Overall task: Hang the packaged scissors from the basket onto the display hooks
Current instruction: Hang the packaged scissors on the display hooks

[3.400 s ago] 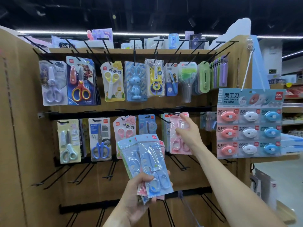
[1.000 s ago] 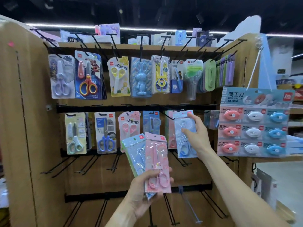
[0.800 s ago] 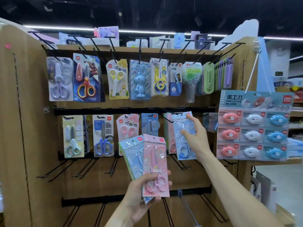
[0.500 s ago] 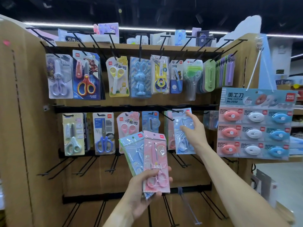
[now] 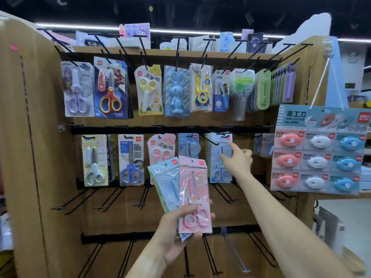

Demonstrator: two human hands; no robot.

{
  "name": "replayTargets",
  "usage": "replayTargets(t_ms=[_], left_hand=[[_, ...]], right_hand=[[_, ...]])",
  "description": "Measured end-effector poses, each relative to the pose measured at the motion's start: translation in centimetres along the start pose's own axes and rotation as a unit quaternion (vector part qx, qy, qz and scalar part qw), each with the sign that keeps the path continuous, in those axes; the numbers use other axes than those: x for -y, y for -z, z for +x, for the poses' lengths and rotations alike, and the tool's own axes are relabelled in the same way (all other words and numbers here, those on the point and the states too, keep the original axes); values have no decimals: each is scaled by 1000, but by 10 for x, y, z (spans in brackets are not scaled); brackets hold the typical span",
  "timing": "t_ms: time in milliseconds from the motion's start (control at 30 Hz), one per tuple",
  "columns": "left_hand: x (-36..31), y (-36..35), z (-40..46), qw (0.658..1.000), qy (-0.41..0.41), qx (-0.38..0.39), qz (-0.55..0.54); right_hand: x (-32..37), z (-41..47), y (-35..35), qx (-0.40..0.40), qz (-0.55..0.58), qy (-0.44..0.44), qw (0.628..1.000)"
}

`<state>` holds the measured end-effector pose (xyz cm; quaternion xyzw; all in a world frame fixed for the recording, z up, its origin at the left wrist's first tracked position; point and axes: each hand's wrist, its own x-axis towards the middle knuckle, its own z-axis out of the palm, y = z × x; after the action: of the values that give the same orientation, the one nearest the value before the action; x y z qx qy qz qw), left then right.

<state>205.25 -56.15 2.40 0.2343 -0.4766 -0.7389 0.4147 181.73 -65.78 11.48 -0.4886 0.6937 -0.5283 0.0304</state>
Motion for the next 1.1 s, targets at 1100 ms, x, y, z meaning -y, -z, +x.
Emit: replayTargets(t_ms=[1100], left_hand=[[1, -11, -10, 998, 30, -49, -35]], right_hand=[[-11, -34, 38, -27, 146, 186, 971]])
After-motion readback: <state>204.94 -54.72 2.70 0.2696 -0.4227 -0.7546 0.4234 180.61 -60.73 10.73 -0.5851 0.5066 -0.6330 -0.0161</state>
